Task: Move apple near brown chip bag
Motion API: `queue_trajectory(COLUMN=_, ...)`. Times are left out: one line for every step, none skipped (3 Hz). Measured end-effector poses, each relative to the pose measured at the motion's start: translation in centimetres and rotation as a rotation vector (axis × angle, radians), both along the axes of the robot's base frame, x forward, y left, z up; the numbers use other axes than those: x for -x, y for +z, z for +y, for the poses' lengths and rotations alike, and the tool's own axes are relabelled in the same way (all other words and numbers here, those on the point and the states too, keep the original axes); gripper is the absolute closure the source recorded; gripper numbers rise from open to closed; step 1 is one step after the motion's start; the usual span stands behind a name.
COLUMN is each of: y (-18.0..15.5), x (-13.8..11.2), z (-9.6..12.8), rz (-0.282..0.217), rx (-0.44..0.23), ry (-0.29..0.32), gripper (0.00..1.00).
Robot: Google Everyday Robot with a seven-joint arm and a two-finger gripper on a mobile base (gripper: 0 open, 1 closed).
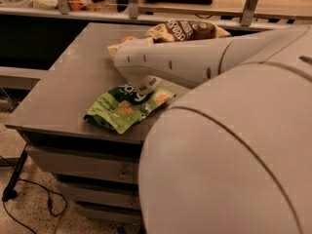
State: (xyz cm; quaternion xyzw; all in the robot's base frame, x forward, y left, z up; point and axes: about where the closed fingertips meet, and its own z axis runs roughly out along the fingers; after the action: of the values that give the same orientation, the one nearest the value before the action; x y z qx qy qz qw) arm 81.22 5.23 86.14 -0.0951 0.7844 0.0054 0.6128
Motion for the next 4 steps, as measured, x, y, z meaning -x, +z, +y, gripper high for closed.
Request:
queue_trajectory(y=0.4, x=2.1, z=-0.8, rz=-0.011, rx=-0.002, ry=-0.008, gripper=0.0)
queue_trajectory(y=2.4, x=5.0, z=-3.4, rz=-0.027, rx=-0.014, ry=0.031, gripper=0.0)
queue_trajectory(y=4.3, x=8.2, z=-7.2, rz=-0.006, rx=-0.02, ry=0.09, gripper=0.0)
queue_trajectory(y=4.5, x=15.0, z=-14.5, rz=0.076, rx=-0.04, ry=0.179, gripper=0.0)
